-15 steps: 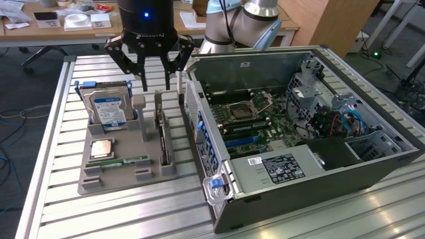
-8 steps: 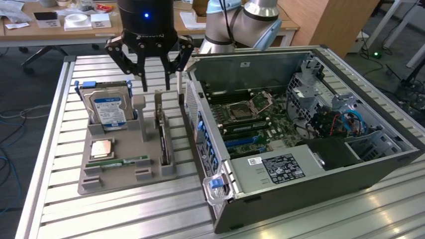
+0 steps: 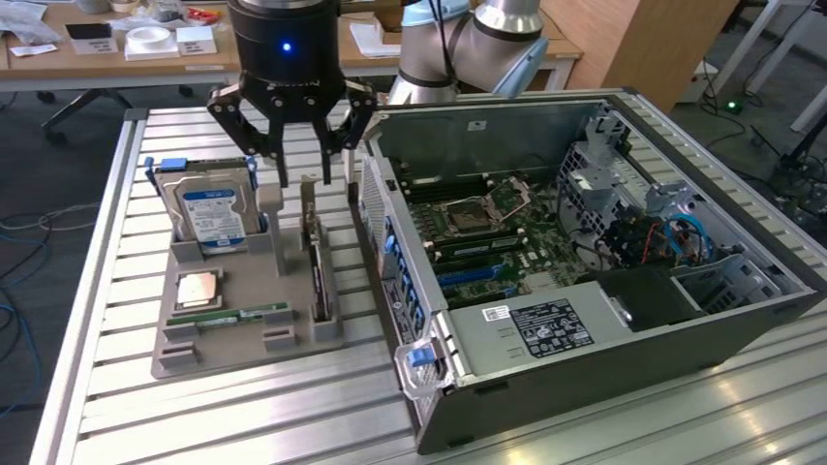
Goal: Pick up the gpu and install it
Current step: 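Pick up the gpu and move the gpu toward the slot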
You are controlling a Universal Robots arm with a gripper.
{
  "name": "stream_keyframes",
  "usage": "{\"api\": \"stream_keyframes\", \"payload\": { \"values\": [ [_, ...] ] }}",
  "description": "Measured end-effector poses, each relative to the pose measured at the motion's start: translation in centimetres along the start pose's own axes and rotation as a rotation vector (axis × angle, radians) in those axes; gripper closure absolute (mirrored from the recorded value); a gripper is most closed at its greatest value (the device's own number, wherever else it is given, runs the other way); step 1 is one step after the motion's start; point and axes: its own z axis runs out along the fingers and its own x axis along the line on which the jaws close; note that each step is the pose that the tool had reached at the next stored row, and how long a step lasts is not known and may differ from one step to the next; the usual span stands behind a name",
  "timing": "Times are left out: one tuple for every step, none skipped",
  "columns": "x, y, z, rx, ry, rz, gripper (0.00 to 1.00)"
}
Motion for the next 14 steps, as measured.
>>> {"api": "stream_keyframes", "payload": {
  "values": [
    [0.00,-0.01,0.17,-0.0001,-0.0001,0.000,0.53],
    [0.00,-0.01,0.30,-0.0001,-0.0001,0.000,0.53],
    [0.01,-0.02,0.41,-0.0001,-0.0001,0.000,0.53],
    [0.01,-0.02,0.51,0.0000,-0.0001,0.000,0.53],
    [0.01,-0.03,0.63,-0.0001,-0.0001,0.000,0.53],
    [0.02,-0.03,0.76,-0.0001,-0.0002,0.000,0.53],
    [0.02,-0.03,0.87,-0.0001,-0.0001,0.000,0.53],
    [0.02,-0.04,0.94,0.0000,0.0000,0.000,0.53],
    [0.02,-0.04,0.97,0.0001,0.0001,0.000,0.53],
    [0.02,-0.04,1.01,0.0001,0.0000,0.000,0.53],
    [0.02,-0.04,1.02,0.0001,0.0001,0.000,0.53],
    [0.03,-0.05,1.02,0.0001,0.0001,0.000,0.53],
    [0.02,-0.04,1.04,0.0000,0.0000,0.000,0.53],
    [0.02,-0.04,1.05,0.0000,0.0000,0.000,0.53]
  ]
}}
